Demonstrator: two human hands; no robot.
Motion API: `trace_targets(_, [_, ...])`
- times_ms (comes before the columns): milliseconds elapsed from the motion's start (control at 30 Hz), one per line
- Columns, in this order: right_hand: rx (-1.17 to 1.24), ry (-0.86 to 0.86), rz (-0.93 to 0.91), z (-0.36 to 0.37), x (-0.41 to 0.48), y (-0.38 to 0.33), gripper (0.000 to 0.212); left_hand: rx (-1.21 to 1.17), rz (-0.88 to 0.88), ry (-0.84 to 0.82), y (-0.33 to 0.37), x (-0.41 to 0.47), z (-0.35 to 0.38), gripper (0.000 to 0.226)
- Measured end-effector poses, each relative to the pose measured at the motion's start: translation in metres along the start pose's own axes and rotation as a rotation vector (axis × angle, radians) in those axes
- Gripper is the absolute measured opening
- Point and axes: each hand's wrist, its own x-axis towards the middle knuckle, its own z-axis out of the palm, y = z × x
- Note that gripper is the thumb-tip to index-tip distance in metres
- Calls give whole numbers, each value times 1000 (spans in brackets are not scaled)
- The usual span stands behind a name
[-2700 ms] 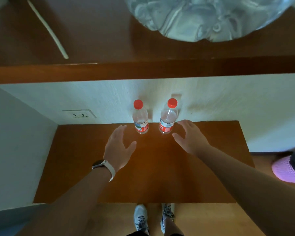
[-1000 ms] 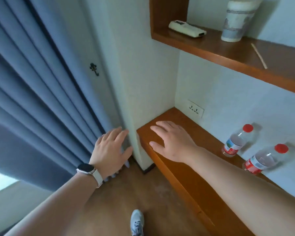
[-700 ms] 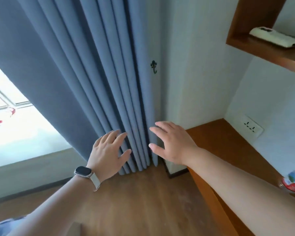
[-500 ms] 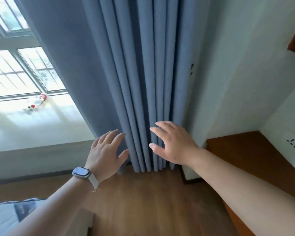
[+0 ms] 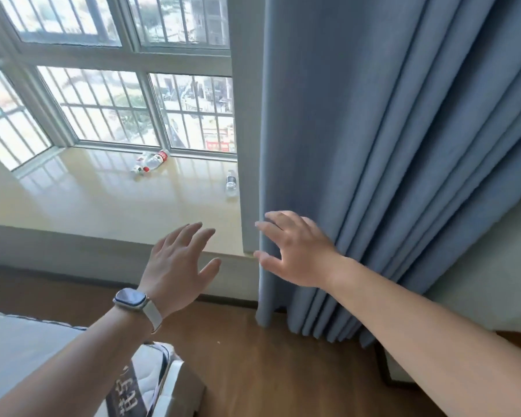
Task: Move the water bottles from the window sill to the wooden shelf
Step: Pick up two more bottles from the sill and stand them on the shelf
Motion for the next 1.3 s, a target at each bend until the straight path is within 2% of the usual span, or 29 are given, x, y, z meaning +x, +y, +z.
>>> trace_targets(233, [12,12,-120,11,97,-17,61,16,-121,32,-68,33,-16,64])
trace_targets(333, [35,-44,-150,32,131,-18,60,7,-172,22,-88,49,-11,67])
trace_targets(867, [205,-152,-221,105,363,32,59,71,-435,-22,-185,209,18,59])
trace_targets(1300, [207,-183,-321,133,462,-7,59,122,-553,-4,-263,246,6,56])
